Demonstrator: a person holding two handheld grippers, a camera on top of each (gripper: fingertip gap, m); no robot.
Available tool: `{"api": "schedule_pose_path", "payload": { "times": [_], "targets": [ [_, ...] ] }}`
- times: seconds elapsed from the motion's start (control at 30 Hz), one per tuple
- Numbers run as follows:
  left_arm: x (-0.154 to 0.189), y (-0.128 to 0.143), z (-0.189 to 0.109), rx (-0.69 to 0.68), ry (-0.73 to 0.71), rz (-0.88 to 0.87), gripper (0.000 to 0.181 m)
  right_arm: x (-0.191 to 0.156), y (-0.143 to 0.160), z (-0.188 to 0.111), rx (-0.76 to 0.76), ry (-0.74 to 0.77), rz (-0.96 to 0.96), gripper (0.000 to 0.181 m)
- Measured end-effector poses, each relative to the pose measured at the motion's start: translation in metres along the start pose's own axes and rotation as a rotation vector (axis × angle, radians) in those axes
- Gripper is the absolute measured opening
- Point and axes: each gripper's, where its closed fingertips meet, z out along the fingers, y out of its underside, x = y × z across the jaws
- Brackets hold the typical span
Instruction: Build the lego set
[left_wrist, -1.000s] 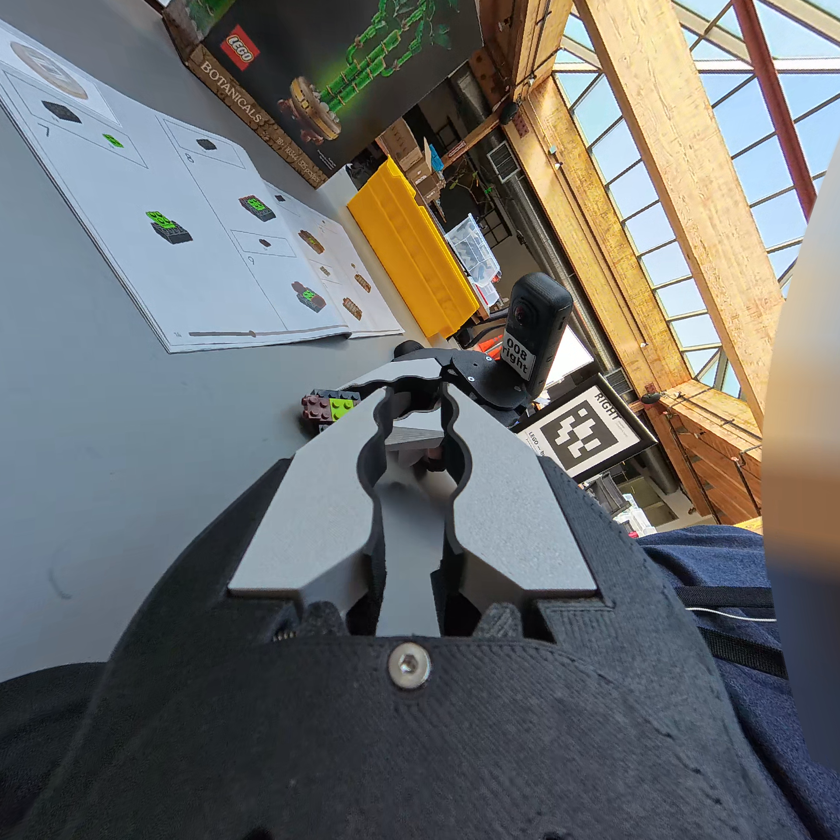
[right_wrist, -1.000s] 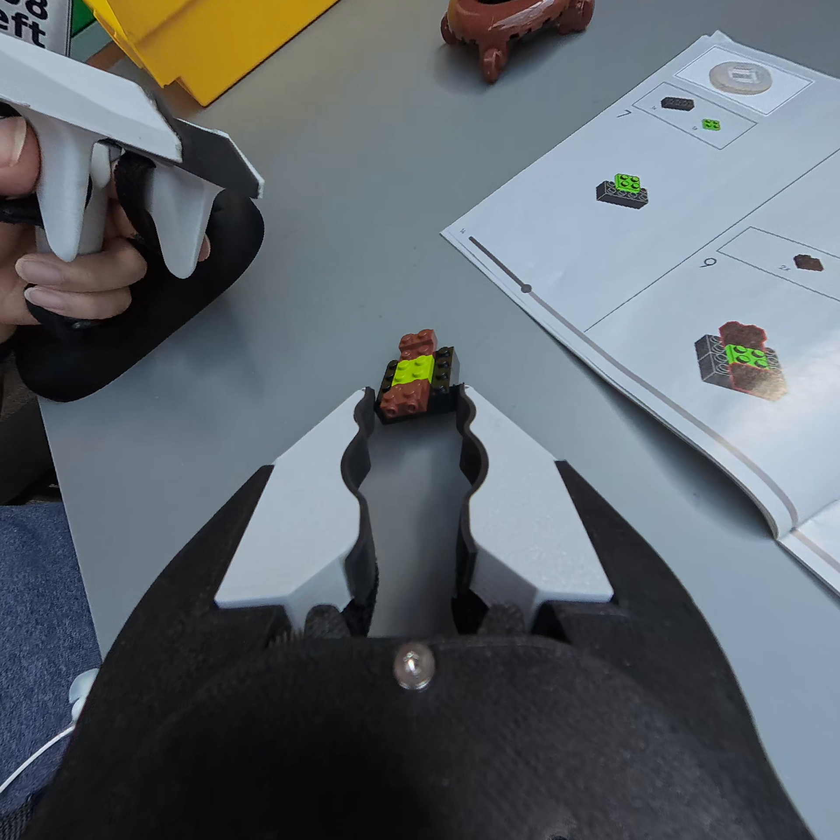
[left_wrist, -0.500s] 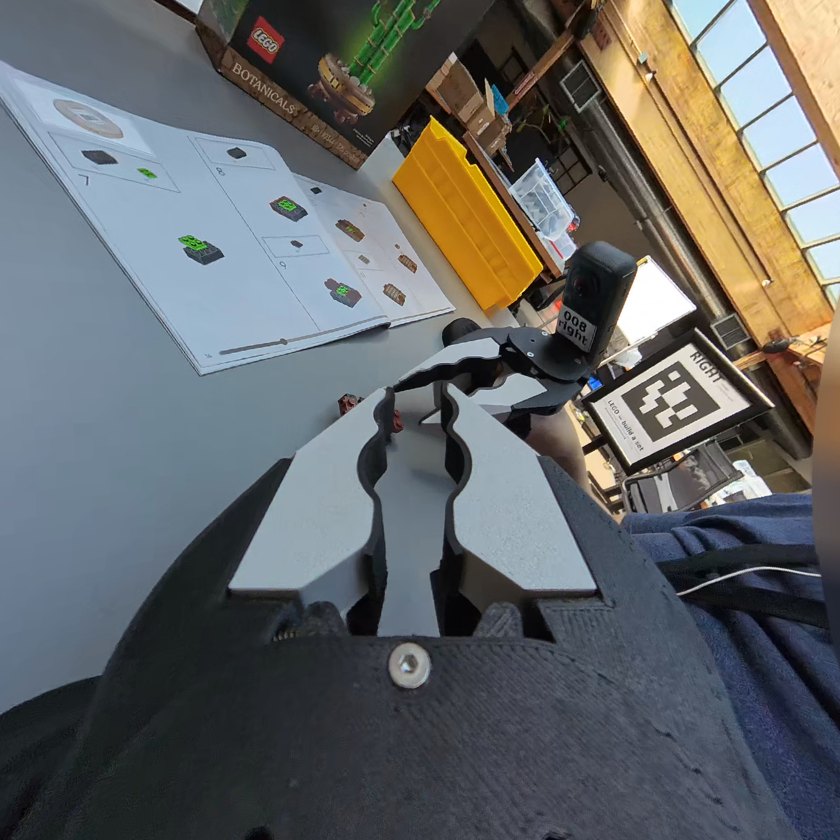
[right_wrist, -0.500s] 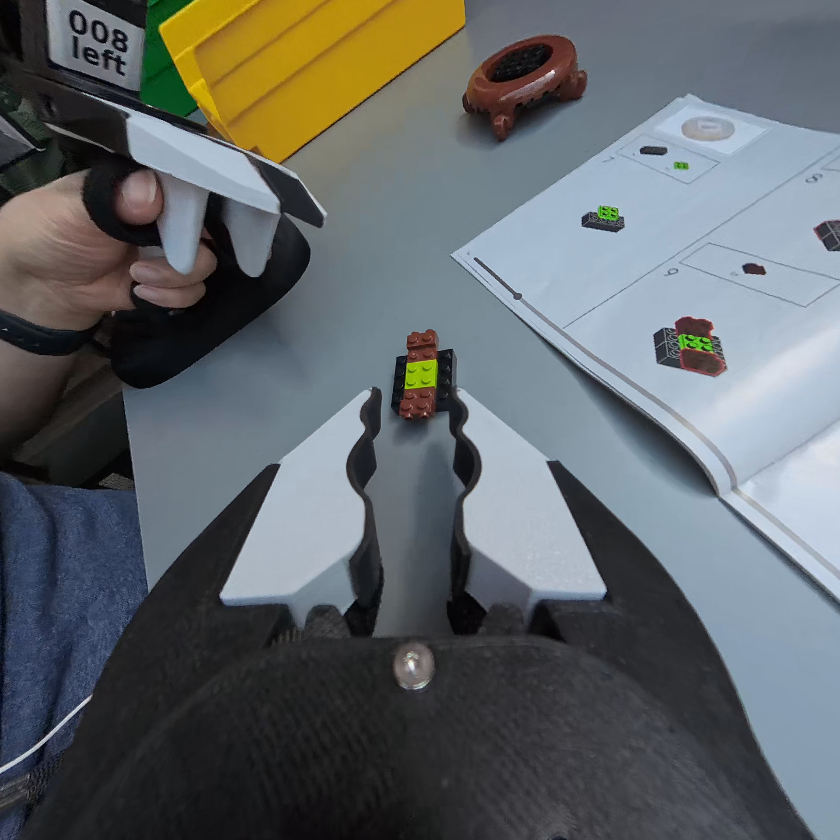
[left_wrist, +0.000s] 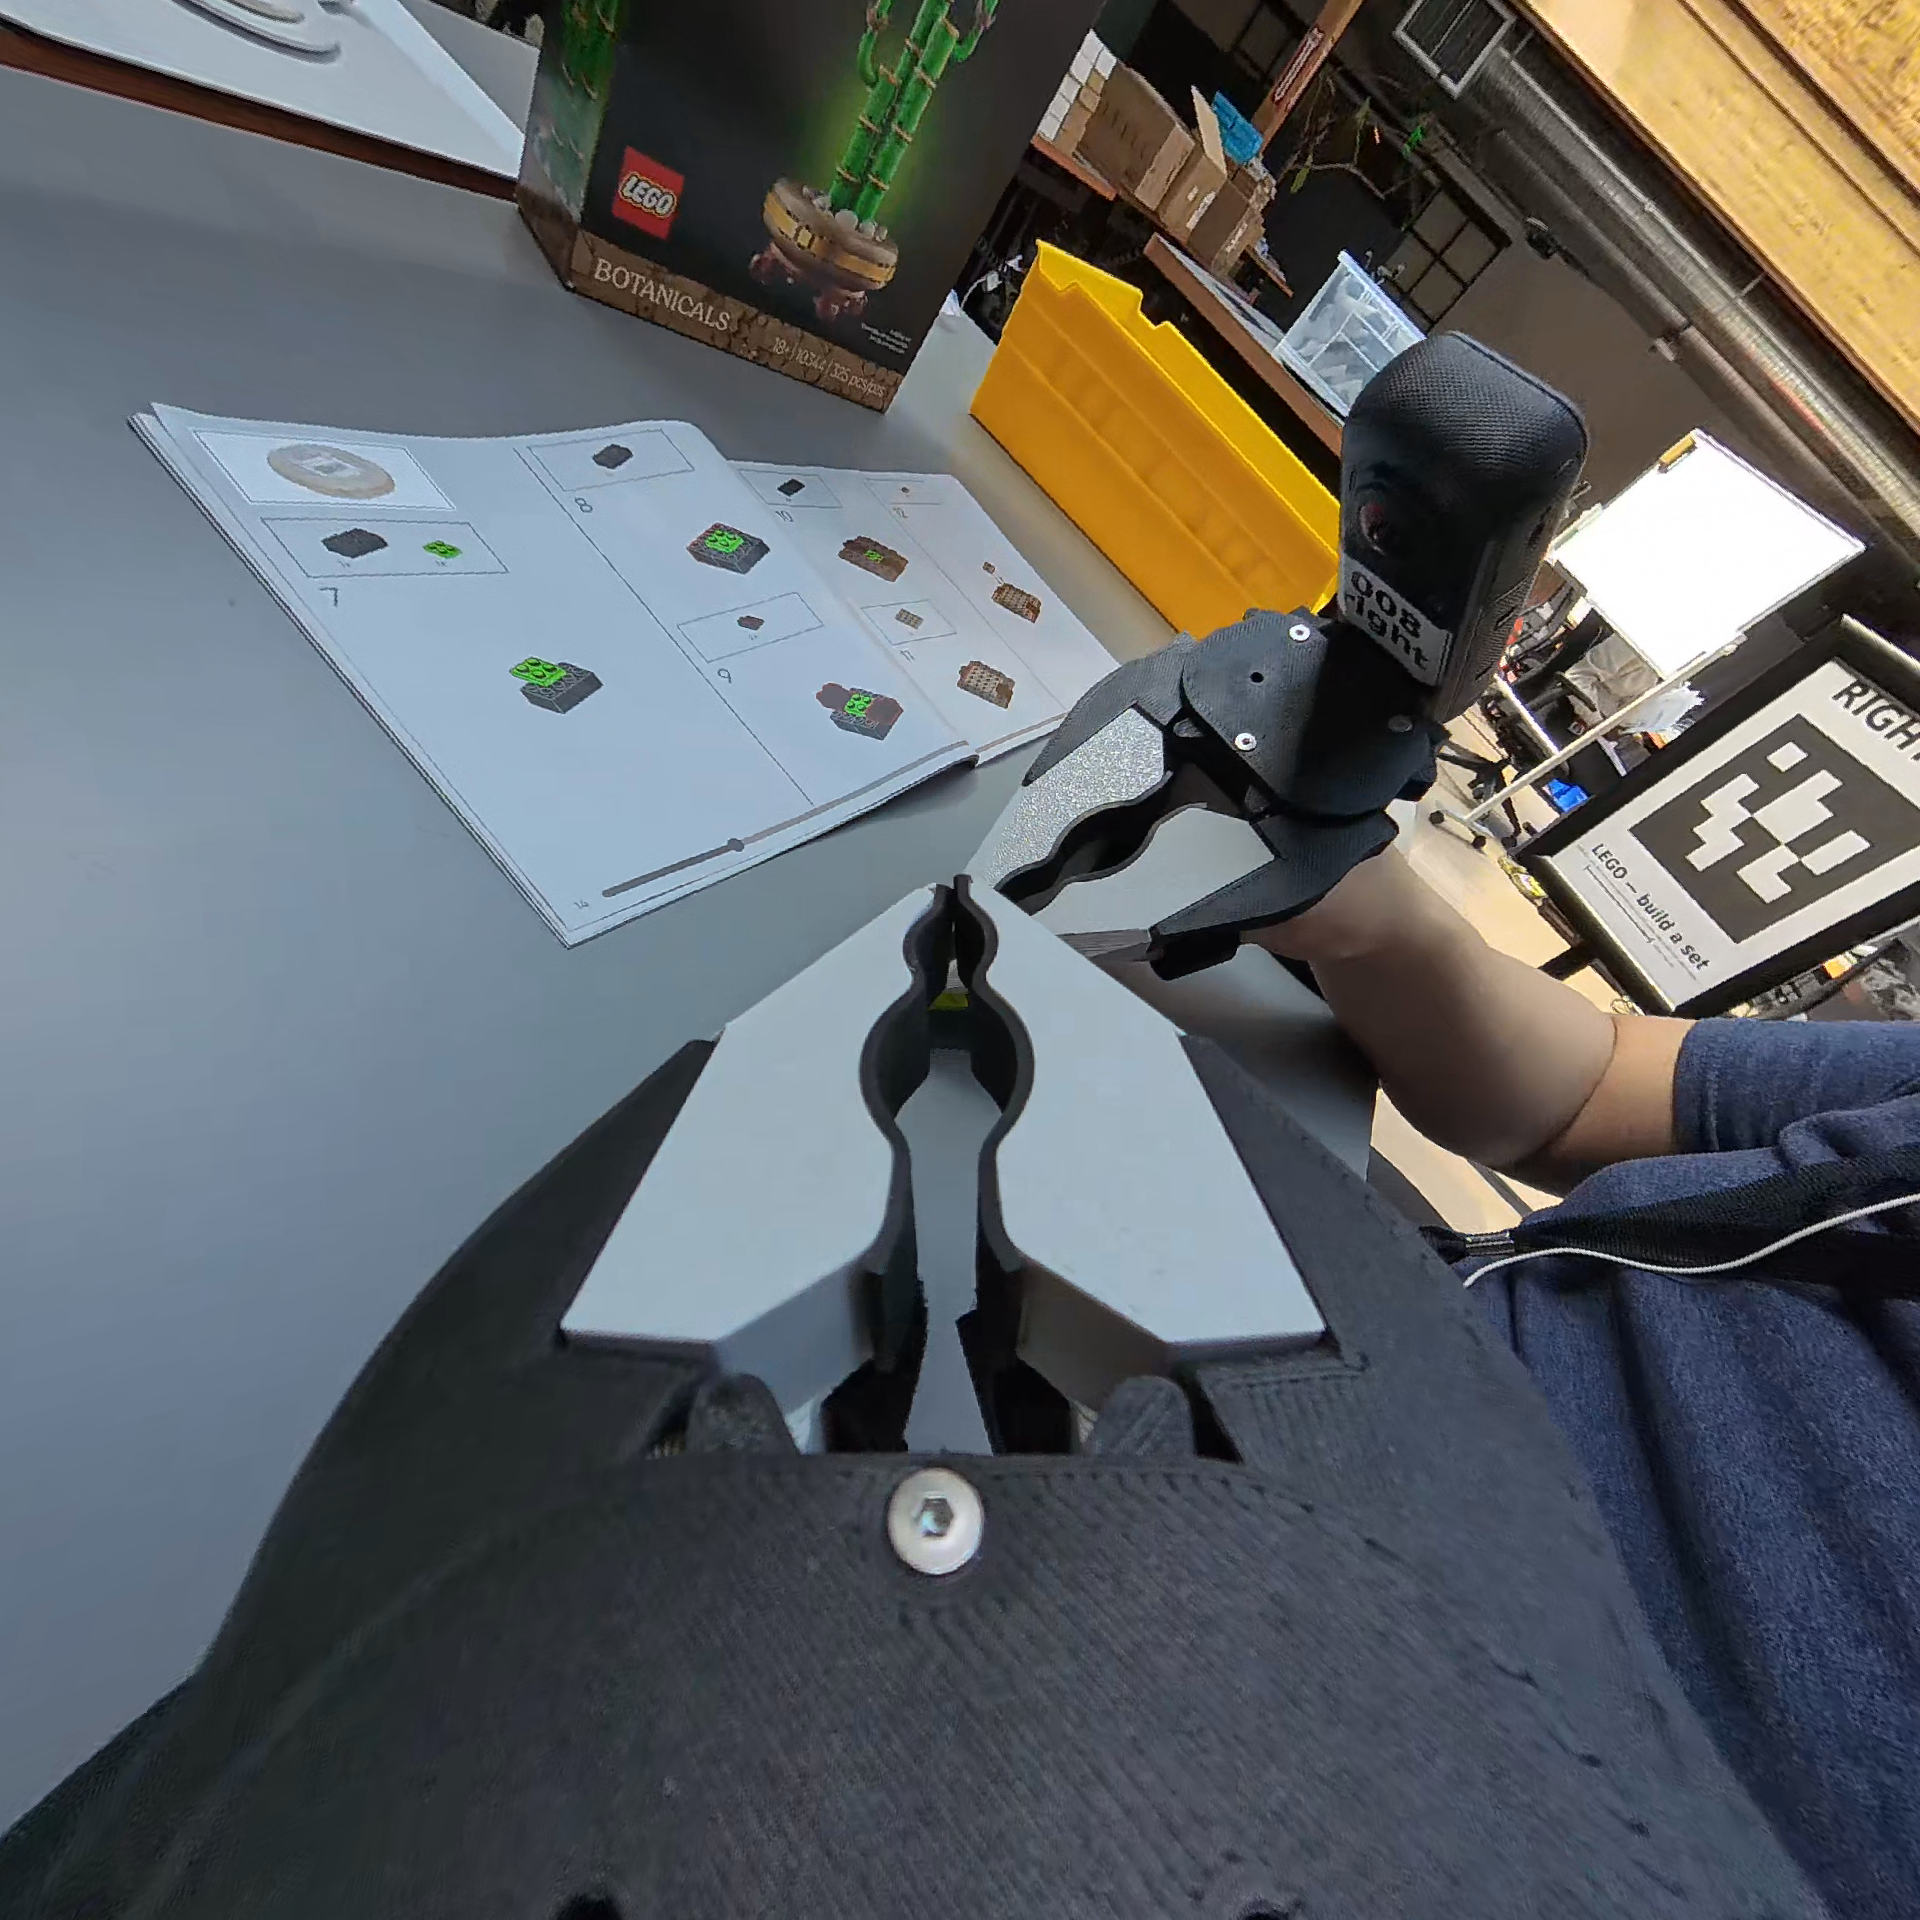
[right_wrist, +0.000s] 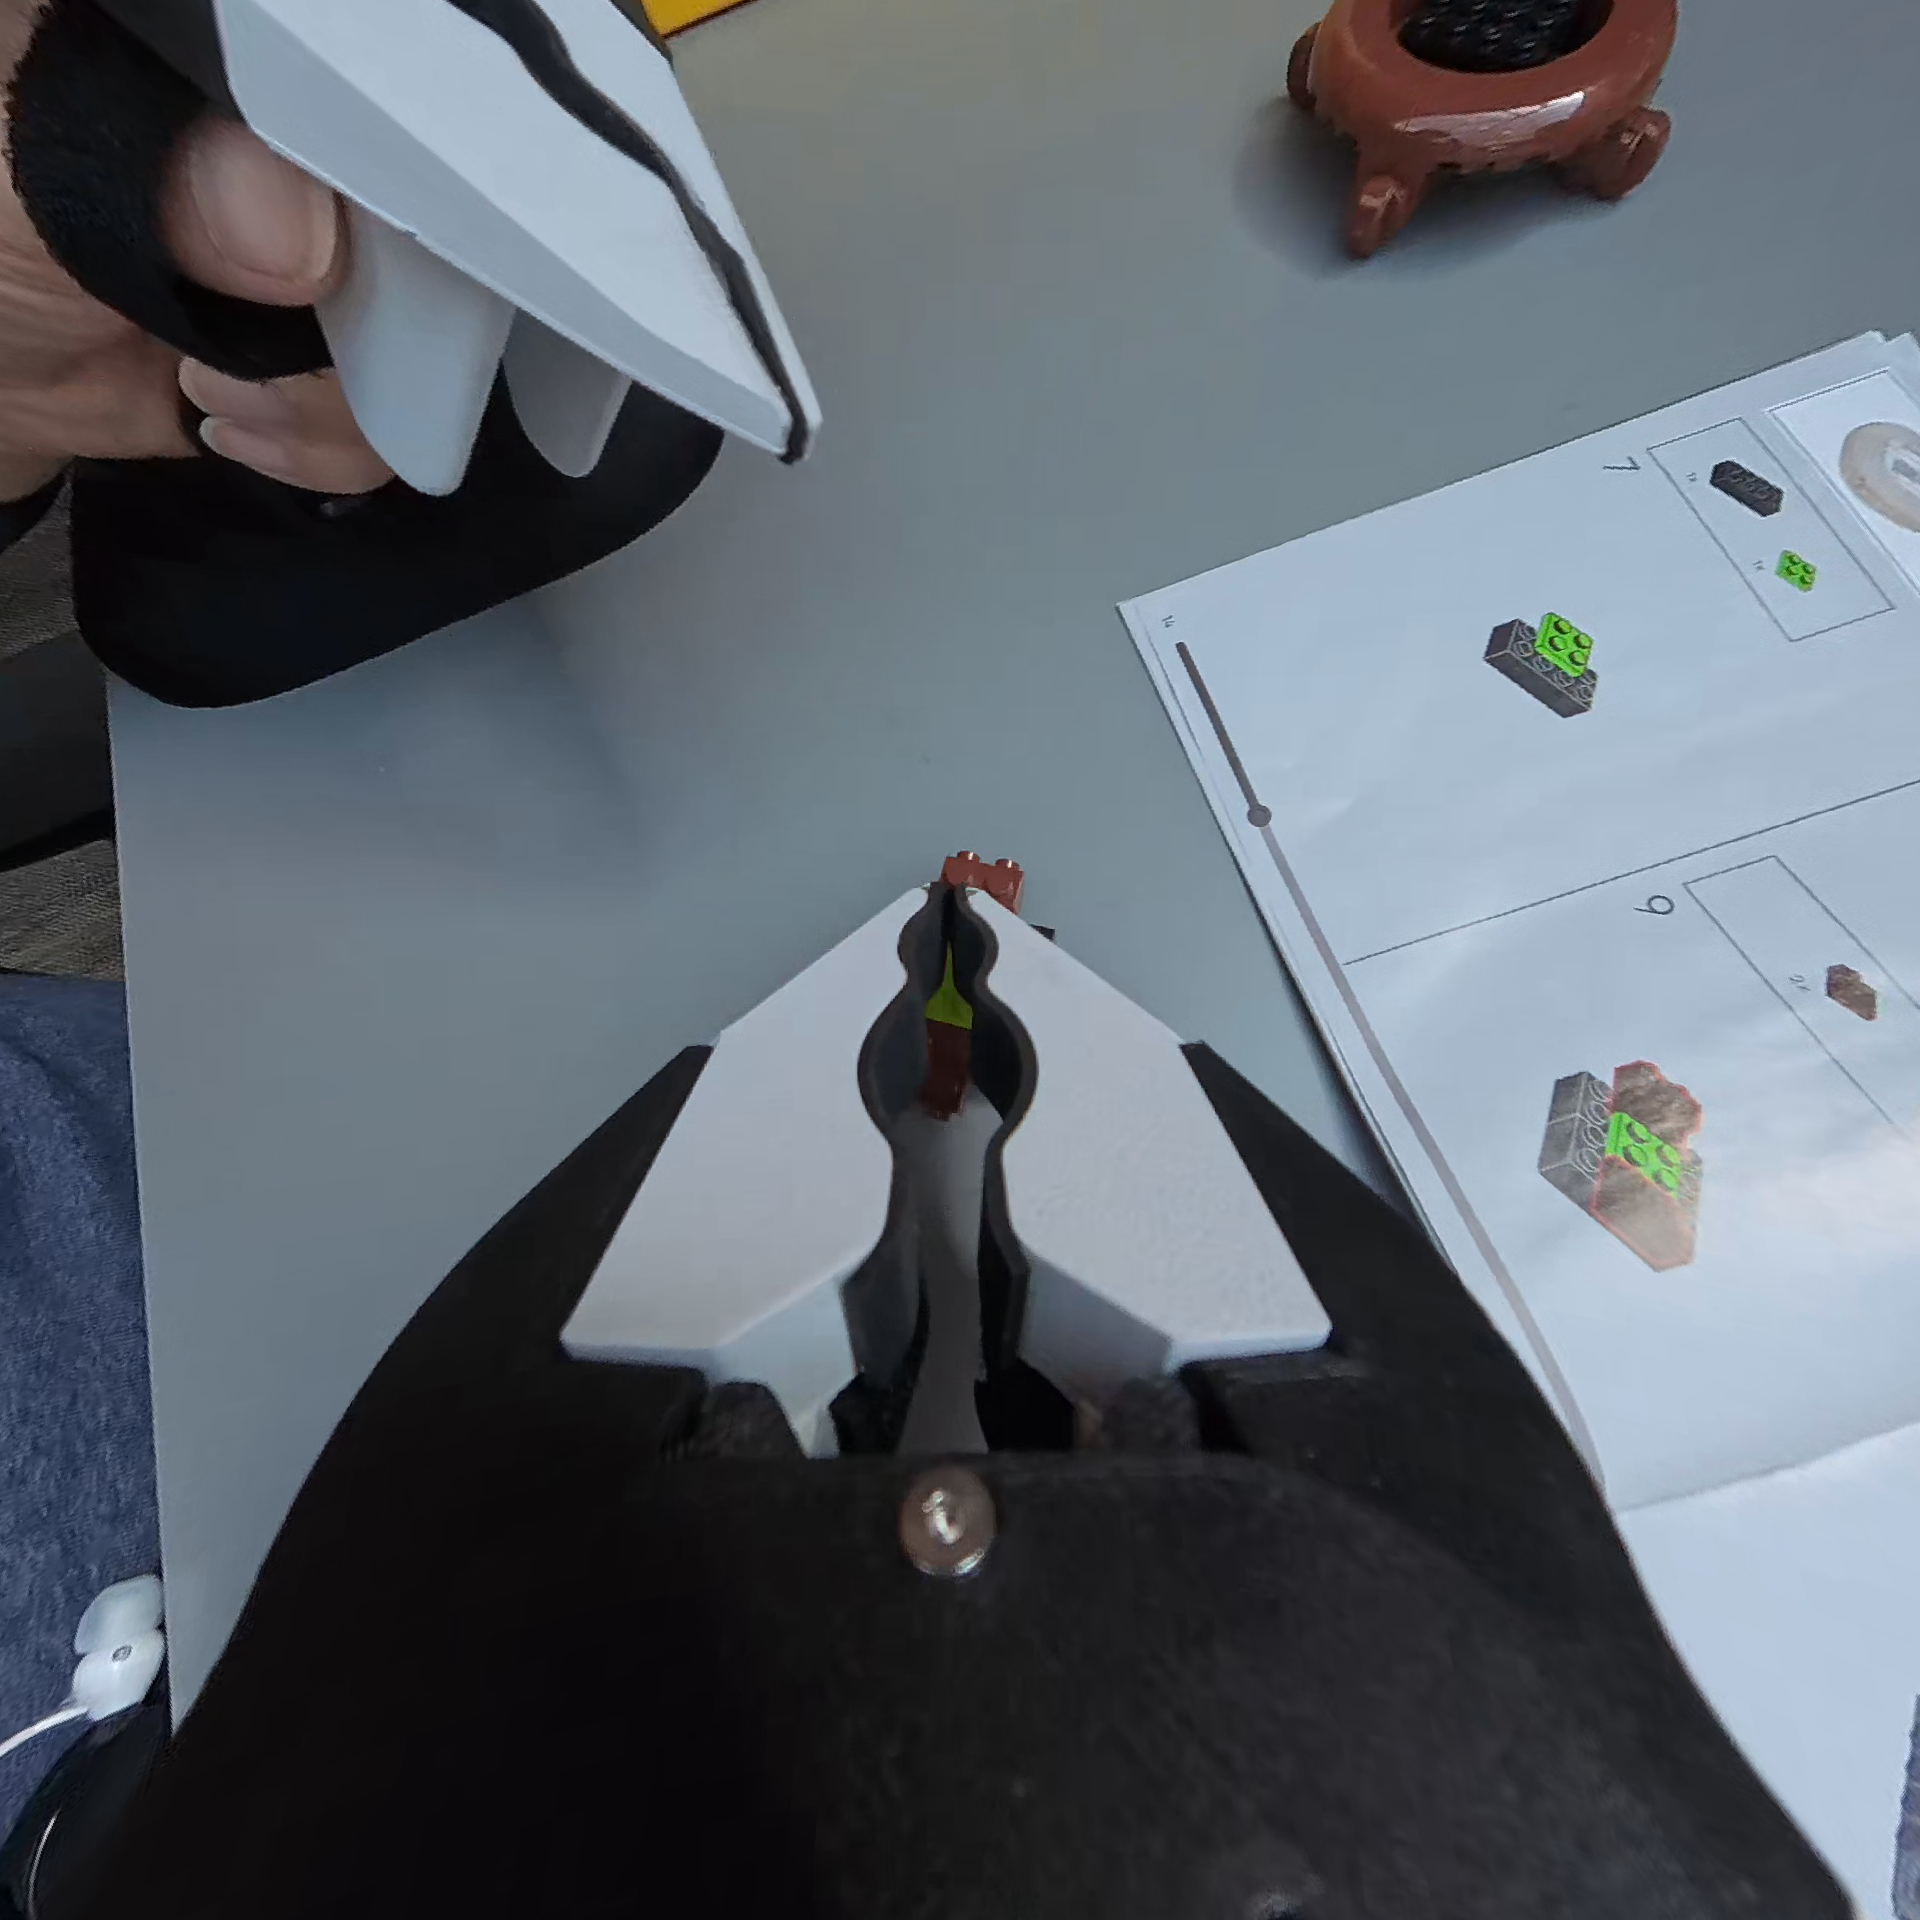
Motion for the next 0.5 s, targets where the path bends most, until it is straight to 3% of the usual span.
{"api": "schedule_pose_path", "payload": {
  "times": [0.37, 0.5],
  "targets": [
    [0.007, 0.004, -0.006, 0.002, 0.029, -0.003, 0.000, 0.007, 0.002, -0.002, -0.007, 0.069, -0.015, 0.000],
    [0.009, 0.003, -0.007, 0.007, 0.026, 0.004, 0.000, -0.007, -0.008, -0.005, 0.053, 0.037, -0.038, 0.000]
  ]
}}
